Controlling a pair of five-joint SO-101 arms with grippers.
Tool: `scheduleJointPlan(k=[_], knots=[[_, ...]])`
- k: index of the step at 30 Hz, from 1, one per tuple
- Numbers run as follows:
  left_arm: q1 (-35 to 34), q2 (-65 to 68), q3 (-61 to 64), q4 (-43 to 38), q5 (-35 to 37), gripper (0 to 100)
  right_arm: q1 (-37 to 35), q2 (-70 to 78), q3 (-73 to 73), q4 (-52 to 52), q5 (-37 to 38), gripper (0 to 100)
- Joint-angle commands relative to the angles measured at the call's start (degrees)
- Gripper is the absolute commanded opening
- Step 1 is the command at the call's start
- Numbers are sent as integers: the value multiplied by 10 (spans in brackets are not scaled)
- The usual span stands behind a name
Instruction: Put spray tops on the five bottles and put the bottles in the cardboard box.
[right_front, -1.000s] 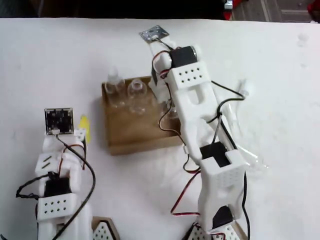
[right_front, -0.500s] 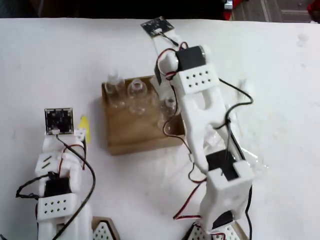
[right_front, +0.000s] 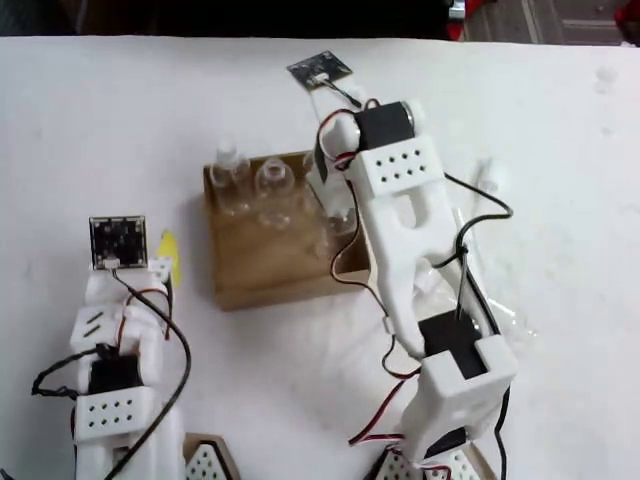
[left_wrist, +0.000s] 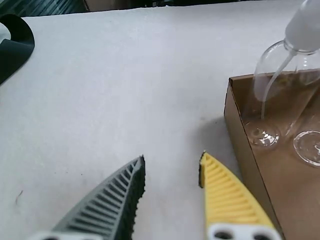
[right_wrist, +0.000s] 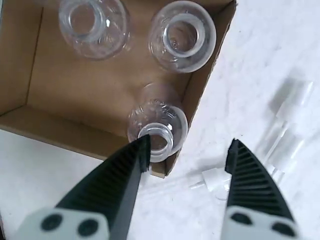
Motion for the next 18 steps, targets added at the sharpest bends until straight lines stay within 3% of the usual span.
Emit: scheduleJointPlan(k=[1,18], knots=[[4,-8,-28,-16,4,175,-18,-34,-18,13,-6,227],[4,-8,-28,-16,4,175,-20,-42,-41,13,-7,226]])
